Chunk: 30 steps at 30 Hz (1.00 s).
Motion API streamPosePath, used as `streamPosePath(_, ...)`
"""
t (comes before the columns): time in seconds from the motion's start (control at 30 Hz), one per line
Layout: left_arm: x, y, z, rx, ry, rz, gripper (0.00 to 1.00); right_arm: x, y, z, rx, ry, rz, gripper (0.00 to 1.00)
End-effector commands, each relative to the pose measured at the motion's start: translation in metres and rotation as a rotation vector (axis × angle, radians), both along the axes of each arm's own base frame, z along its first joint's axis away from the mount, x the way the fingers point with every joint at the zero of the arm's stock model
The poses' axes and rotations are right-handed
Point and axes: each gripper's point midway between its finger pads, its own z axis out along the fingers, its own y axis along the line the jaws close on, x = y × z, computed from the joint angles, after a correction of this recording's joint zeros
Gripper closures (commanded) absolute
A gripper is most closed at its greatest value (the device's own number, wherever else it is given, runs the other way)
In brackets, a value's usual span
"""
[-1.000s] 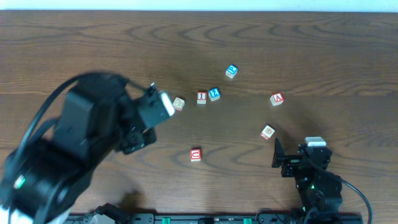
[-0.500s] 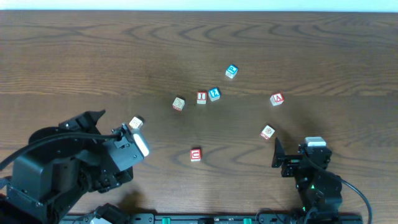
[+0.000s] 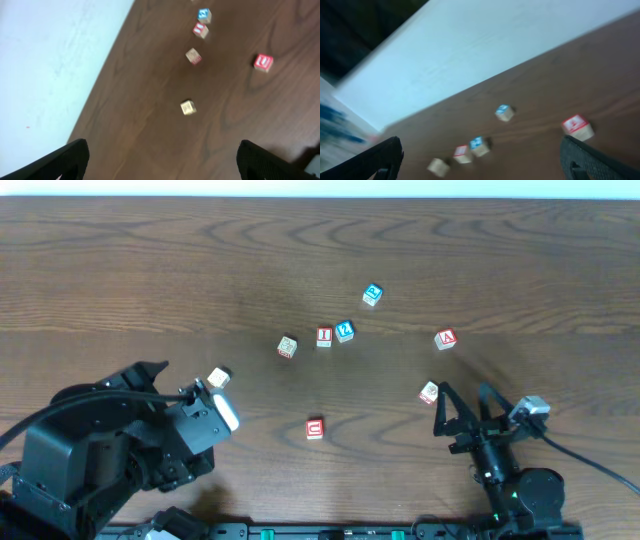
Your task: Spell out Ai2
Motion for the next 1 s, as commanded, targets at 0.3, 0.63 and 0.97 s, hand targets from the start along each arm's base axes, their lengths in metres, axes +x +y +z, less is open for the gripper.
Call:
streamPosePath(0.3,0.015,-0.011,0.0,-0.091,0.038,0.066,0.05,-0.002,0.008,0.035,0.17,-0.097,0.063,0.01)
streamPosePath(0.63,0.068,-0.049,-0.047,-0.056,0.25,0.103,0.05,0.051,0.008,0.042,-0.07,0.054,0.035,0.01)
streamPosePath(0.97,0.122,-0.053,-0.063,-0.197,0.317,0.181,0.04,0.149,0.012,0.027,-0.397,0.308,0.103,0.01)
